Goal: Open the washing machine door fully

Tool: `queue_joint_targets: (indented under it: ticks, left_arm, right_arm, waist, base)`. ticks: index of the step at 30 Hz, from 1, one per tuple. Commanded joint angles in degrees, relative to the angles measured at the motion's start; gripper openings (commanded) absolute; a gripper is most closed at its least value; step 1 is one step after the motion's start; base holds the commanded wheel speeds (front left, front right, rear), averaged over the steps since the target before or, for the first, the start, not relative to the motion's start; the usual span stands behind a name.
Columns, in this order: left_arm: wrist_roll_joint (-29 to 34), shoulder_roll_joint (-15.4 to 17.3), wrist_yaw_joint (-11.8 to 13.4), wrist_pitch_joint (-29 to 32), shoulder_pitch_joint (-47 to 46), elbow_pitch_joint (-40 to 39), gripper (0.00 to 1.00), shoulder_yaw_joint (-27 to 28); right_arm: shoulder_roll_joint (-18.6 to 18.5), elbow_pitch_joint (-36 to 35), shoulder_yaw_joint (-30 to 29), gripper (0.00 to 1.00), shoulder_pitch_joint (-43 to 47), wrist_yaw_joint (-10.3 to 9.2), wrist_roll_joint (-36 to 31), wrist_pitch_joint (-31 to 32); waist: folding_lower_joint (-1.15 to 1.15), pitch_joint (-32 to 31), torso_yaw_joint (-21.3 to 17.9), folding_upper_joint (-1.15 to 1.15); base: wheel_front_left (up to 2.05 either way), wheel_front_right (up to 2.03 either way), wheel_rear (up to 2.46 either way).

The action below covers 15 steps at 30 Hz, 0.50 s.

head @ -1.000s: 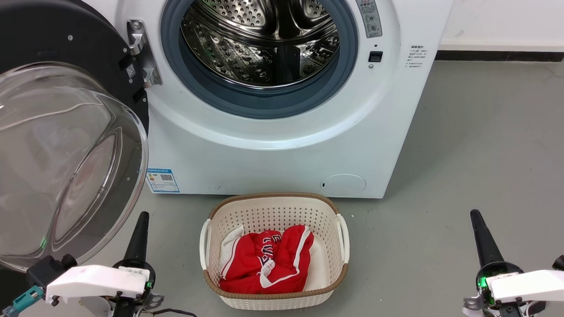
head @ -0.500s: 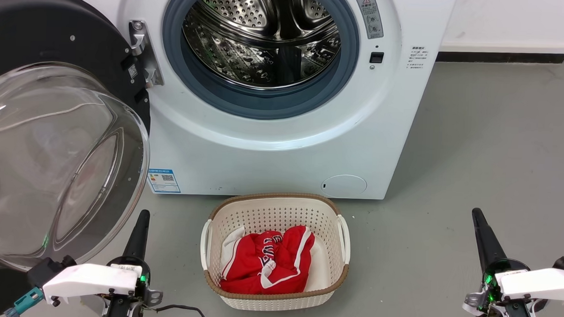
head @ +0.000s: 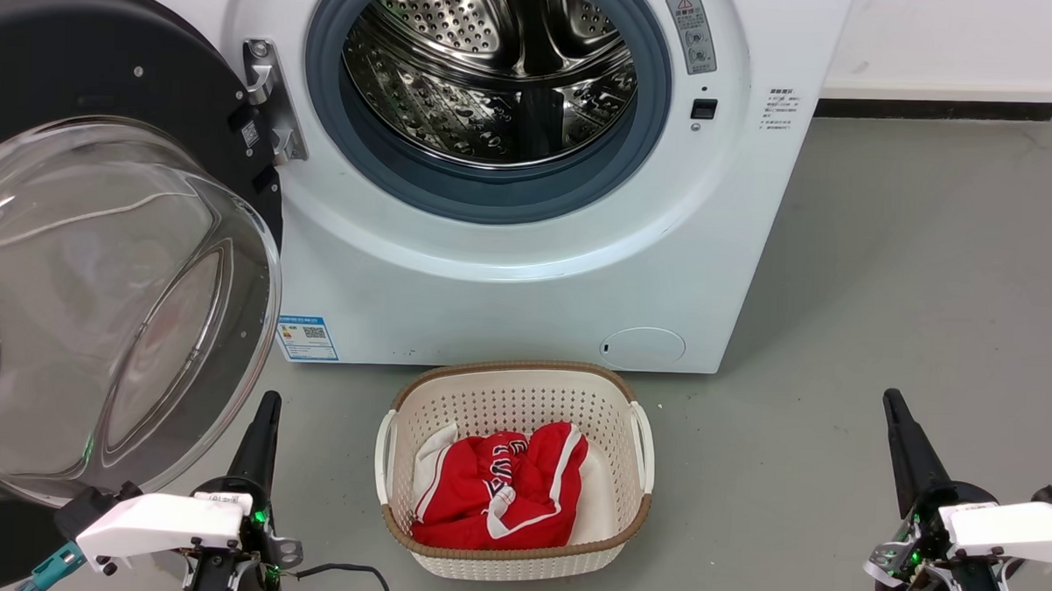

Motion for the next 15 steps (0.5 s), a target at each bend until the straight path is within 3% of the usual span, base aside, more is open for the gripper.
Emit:
queue_joint_targets:
  ticks: [1, 15]
  left_arm:
    - [-0.9, 0.0, -0.3, 0.4, -1.1, 0.0, 0.00, 0.2]
    - [-6.9, -0.2, -0.7, 1.9, -1.2, 1.0, 0.00, 0.7]
  right_arm:
    - [0.0, 0.0, -0.2, 0.00, -1.1, 0.01, 1.0, 0.2]
    - [0.1, 1.1, -0.8, 0.00, -1.3, 0.00, 6.8, 1.4]
  waist:
    - [0.00, 0.0, 0.0, 0.00]
    - [0.00, -0.2, 0.2, 0.00]
  base:
    - [0.00, 0.00, 0.00]
    - [0.00, 0.00, 0.00]
